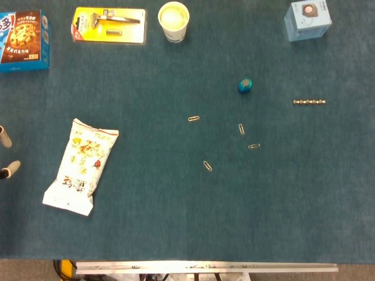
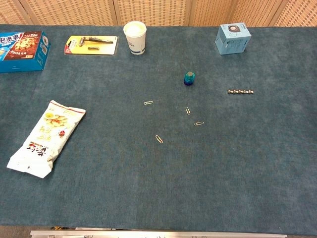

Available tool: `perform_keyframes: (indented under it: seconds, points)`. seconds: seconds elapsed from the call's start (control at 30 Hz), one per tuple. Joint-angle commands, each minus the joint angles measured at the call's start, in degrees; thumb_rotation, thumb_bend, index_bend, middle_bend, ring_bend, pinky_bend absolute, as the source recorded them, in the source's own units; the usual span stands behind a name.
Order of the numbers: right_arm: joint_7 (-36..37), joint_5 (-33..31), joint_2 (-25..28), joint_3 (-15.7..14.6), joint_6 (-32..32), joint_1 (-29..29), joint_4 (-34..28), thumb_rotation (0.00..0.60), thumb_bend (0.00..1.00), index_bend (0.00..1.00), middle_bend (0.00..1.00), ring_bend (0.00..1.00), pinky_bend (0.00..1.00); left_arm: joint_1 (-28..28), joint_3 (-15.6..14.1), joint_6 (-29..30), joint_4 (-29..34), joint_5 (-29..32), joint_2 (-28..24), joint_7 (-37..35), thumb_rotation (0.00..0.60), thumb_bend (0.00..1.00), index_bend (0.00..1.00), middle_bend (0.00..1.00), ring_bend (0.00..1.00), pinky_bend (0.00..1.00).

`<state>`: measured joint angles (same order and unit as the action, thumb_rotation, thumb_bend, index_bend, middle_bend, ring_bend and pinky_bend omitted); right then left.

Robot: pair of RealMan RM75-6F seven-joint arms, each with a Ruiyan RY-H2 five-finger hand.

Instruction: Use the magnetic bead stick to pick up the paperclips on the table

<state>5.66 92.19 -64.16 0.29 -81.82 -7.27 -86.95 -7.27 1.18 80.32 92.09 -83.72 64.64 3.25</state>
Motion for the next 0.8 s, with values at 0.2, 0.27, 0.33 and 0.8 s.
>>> perform_keyframes:
  seconds: [0.2, 0.27, 0.33, 0.8]
  points:
    - [0.27, 0.07, -0.56, 0.3, 0.17, -0.67, -0.28, 0.6, 0.0, 0.12, 0.11, 0.05, 0.28, 0.59, 0.02, 0.52, 0.52, 0.52, -0.69, -0.1, 0.6, 0.1, 0.54, 0.46, 0.34, 0.44]
    - [1.27, -0.26, -1.03, 0.73, -0.05, -0.83, 0.03, 0.6, 0.0, 0.16, 0.13, 0.07, 0.28, 0.71, 0.05, 0.67, 0.61, 0.56, -0.8, -0.34, 0.6, 0.1, 0.54, 0.46, 0.34, 0.44]
    - [2.0, -0.54, -1.95, 1.35, -0.71, -0.92, 0.77, 0.6, 0.0, 0.19, 0.14, 0.08, 0.28, 0.85, -0.01, 0.63, 0.74, 0.72, -1.0, -0.49, 0.6, 0.1, 0.54, 0.46, 0.34, 0.44]
    - [-3.75, -5.51, -5.86, 4.78, 8.2, -7.03, 3.82, 0.6, 0.08, 0.39, 0.17, 0.09, 0.27, 2.19, -0.51, 2.55, 2.31, -0.53, -3.19, -2.25, 0.6, 0.1, 0.54, 0.46, 0.34, 0.44]
